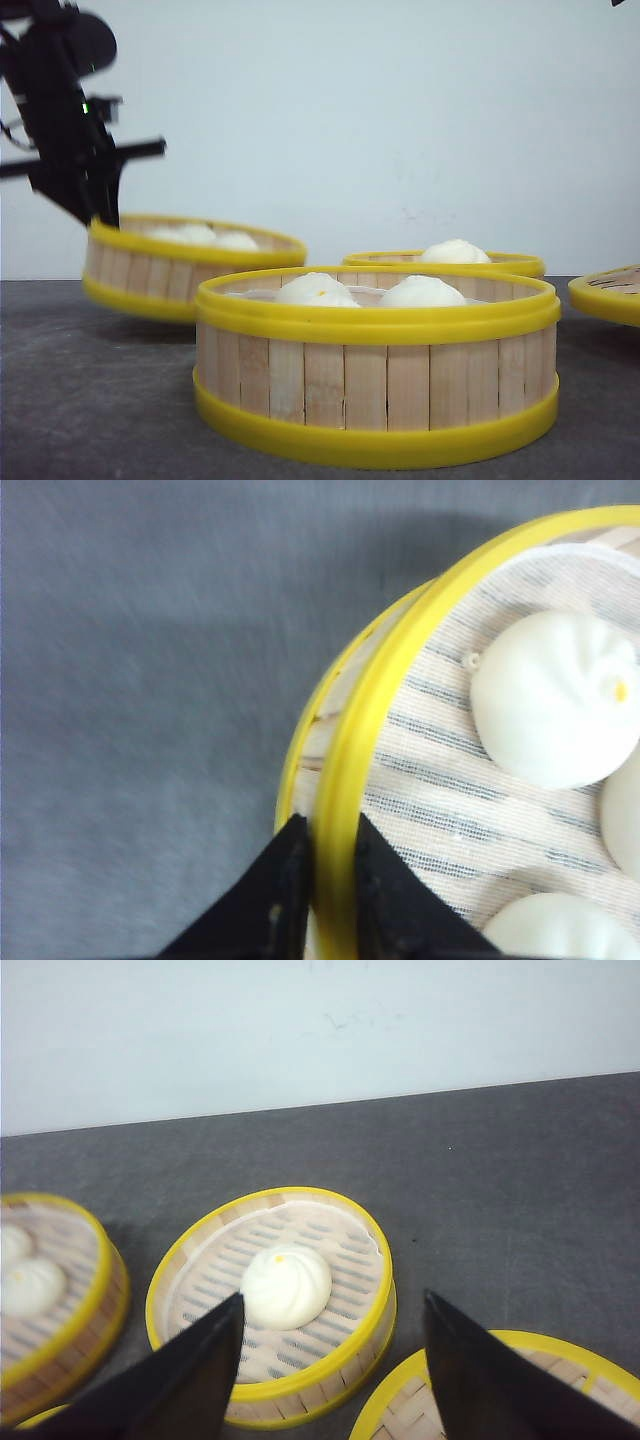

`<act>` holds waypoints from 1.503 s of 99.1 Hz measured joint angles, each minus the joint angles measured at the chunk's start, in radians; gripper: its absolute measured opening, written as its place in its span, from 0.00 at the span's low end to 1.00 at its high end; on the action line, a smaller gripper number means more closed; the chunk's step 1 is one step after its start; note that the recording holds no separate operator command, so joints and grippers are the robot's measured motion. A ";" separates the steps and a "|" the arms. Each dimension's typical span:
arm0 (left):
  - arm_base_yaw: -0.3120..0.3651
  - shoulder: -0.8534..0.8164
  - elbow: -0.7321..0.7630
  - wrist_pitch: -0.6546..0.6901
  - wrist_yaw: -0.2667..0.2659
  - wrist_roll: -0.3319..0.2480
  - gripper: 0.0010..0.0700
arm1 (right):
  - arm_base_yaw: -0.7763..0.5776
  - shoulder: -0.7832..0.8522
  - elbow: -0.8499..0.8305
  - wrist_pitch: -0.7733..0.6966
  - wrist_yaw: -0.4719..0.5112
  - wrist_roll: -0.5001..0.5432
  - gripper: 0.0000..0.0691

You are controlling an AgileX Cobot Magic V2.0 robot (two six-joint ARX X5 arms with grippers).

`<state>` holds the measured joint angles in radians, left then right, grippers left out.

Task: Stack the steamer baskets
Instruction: 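Lift the basket with the left gripper and lower it onto the nearest basket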

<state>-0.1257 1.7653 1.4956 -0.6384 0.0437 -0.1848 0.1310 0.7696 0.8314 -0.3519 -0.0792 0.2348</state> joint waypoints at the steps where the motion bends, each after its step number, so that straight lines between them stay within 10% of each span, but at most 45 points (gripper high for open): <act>1: 0.002 -0.006 0.006 -0.005 0.003 0.002 0.03 | 0.000 0.000 0.000 0.000 0.000 0.000 0.50; 44: -0.023 -0.296 0.069 -0.230 0.244 0.050 0.03 | 0.000 -0.002 0.000 -0.002 -0.026 -0.003 0.50; 93: -0.319 -0.317 -0.064 -0.227 0.206 0.089 0.03 | 0.000 -0.060 0.000 -0.002 -0.027 -0.014 0.50; 149: -0.406 -0.258 -0.235 -0.021 0.195 0.038 0.03 | 0.014 -0.065 0.000 -0.013 -0.027 -0.019 0.50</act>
<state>-0.5312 1.5074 1.2610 -0.6590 0.2386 -0.1471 0.1452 0.7048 0.8314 -0.3645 -0.1059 0.2161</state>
